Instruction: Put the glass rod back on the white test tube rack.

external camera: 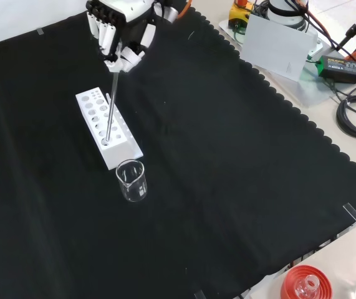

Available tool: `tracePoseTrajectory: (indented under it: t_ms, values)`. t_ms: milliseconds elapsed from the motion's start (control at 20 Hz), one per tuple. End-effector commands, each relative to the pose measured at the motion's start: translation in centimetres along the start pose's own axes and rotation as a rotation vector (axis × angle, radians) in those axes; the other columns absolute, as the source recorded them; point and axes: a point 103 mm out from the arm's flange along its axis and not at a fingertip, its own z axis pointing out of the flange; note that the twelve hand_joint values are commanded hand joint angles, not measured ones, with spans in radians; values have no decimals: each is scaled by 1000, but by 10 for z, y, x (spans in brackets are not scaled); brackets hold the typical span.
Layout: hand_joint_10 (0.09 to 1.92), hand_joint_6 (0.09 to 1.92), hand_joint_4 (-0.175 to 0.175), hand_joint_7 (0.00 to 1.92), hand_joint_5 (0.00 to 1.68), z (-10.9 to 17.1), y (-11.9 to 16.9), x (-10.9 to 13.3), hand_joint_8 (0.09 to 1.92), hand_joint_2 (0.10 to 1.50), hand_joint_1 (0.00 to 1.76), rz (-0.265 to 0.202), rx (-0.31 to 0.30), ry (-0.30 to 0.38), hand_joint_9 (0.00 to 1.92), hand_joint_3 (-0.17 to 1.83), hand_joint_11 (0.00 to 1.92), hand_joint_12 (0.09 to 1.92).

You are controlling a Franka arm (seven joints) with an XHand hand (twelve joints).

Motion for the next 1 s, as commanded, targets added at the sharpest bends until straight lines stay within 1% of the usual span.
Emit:
tracePoseTrajectory:
  t_ms: [50,750,1000]
  values:
    - [162,757,-175,1321,1064,1,-1,-4,772,752,1314,6,3,-14,1847,547,1619,561]
    - [163,757,-175,1321,1064,1,-12,-55,773,753,1314,82,7,-26,1847,546,1619,562]
    - [164,758,-175,1320,1064,2,-16,-69,773,754,1314,104,7,-26,1846,546,1619,562]
